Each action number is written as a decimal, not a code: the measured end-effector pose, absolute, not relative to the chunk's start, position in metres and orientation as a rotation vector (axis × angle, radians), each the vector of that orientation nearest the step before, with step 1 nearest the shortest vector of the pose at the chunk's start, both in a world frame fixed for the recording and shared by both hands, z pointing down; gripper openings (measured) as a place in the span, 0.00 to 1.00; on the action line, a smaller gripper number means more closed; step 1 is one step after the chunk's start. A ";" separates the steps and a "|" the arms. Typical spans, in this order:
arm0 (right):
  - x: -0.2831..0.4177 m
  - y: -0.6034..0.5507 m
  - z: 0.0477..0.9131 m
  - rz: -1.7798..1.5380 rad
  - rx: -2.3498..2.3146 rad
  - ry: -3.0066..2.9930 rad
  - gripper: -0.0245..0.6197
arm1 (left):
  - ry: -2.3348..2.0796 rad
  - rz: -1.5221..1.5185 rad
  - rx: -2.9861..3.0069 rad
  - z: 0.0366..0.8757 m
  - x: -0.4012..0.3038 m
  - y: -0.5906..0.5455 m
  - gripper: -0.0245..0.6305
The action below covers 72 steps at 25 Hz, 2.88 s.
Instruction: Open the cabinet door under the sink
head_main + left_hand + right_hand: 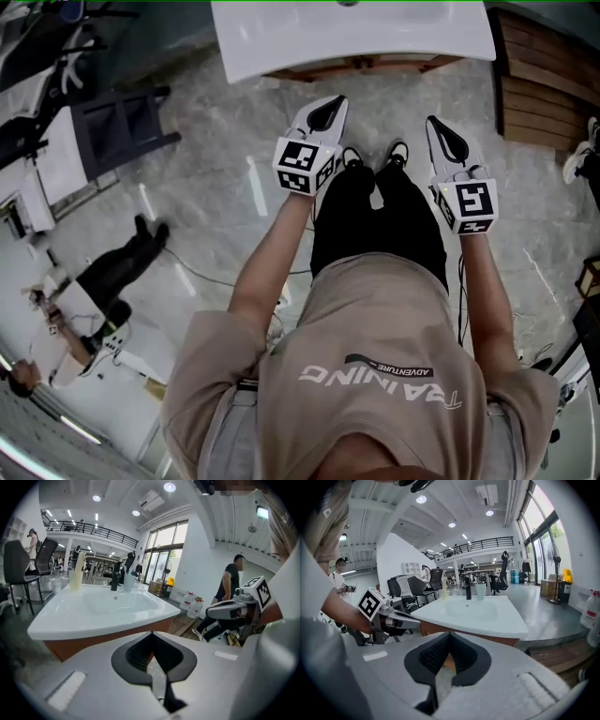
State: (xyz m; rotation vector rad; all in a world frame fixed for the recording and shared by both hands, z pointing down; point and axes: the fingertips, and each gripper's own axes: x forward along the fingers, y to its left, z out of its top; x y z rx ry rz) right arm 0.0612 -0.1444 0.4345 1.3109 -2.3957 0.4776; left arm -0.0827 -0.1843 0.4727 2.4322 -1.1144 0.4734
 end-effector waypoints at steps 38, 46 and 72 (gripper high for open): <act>0.057 -0.171 0.715 0.699 1.087 -2.281 0.04 | -1.125 -0.655 1.407 0.753 -0.087 -0.258 0.06; 0.064 -0.188 0.714 0.722 1.095 -2.286 0.04 | -1.031 -0.872 1.289 0.753 -0.077 -0.275 0.24; 0.091 -0.173 0.722 0.743 1.085 -2.266 0.04 | -1.093 -1.091 1.141 0.768 -0.077 -0.283 0.19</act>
